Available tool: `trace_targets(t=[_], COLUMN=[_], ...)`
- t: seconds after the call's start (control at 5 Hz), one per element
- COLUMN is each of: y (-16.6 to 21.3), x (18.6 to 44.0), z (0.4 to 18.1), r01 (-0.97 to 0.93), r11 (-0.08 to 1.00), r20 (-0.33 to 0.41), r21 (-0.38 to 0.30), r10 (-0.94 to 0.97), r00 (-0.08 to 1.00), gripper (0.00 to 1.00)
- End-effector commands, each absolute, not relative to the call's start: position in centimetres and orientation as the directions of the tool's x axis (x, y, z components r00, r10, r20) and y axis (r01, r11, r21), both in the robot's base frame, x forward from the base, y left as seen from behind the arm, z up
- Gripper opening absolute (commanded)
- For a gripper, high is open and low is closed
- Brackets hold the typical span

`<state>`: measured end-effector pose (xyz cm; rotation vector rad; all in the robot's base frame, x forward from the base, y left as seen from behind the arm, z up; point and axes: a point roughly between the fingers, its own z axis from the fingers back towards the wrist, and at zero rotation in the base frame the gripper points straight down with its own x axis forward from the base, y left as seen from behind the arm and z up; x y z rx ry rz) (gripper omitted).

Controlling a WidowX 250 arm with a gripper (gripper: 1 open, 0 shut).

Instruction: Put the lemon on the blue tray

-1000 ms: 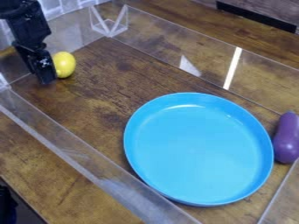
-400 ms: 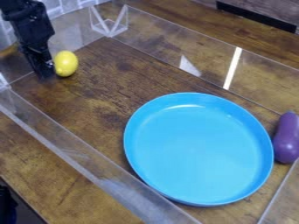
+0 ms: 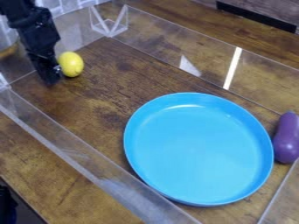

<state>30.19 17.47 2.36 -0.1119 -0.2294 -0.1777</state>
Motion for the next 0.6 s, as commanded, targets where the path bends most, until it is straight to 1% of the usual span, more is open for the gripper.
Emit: trace_targets(t=[0.0,0.2,0.4], y=[18.7,19.7,20.4], x=[29.9,30.0,30.0], z=[4.5,5.4,7.0], r01=[0.135,0.090,0.041], r11=[0.988,0.991,0.993], r20=[0.289,0.293,0.298], r21=[-0.080,-0.095,-0.111], r10=[-0.107,-0.058,-0.006], r00=[0.951,0.954,0.954], gripper=[0.00,0.00,0.00])
